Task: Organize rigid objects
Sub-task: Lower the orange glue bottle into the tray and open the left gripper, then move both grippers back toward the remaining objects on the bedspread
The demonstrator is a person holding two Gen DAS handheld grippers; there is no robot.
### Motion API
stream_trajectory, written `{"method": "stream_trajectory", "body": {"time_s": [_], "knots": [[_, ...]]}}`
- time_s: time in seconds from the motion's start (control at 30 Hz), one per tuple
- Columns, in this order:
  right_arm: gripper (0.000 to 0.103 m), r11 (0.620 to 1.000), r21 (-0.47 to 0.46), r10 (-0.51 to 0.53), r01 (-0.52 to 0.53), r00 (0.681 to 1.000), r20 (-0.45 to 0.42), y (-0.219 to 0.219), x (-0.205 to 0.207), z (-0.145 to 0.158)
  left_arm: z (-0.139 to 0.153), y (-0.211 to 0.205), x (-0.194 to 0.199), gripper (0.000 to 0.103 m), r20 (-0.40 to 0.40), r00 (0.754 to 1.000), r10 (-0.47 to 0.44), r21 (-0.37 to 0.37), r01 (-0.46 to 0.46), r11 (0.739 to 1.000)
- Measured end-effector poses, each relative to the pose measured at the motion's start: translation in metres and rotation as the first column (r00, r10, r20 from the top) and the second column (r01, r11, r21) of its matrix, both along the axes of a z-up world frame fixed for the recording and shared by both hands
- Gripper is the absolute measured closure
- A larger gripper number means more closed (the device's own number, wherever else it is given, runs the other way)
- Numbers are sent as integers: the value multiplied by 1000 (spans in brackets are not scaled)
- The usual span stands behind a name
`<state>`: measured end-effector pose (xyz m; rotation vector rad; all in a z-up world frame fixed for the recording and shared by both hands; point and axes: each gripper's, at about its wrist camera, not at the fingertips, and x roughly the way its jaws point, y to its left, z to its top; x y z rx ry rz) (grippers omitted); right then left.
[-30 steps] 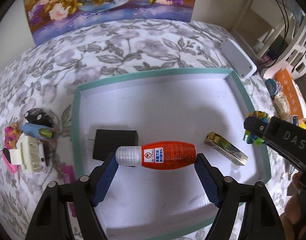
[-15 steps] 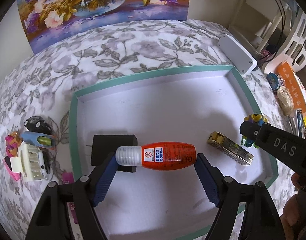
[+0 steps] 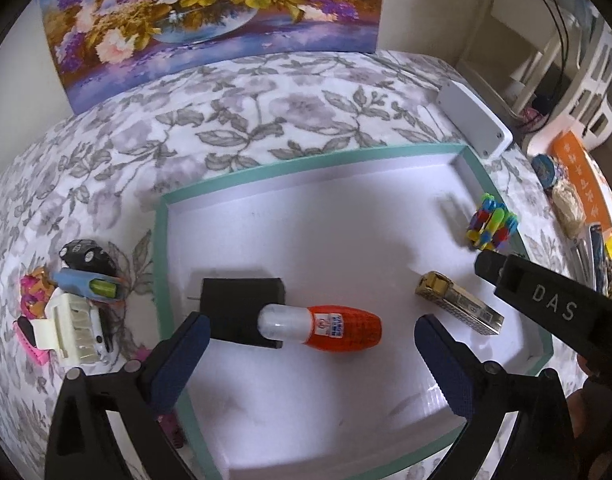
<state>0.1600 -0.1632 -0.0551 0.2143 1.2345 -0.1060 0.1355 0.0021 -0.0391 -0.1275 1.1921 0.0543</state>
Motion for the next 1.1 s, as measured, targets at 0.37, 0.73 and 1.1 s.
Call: {"method": "stream_trajectory", "body": {"time_s": [0.37,0.73,1.1], "knots": [[22,999,-34,25,-25,1000,11,9,-4,4,9,46,-6,0,28,989,144,-34,-143,989],[22,994,-27,106,-105,994,19,42,-18,22,29,113,-26,0,73,943,324,-49,-321,946],[22,985,-68,162,-157,984,70,72,-39,53,58,163,-58,0,99,904,415,-54,-412,910]]}}
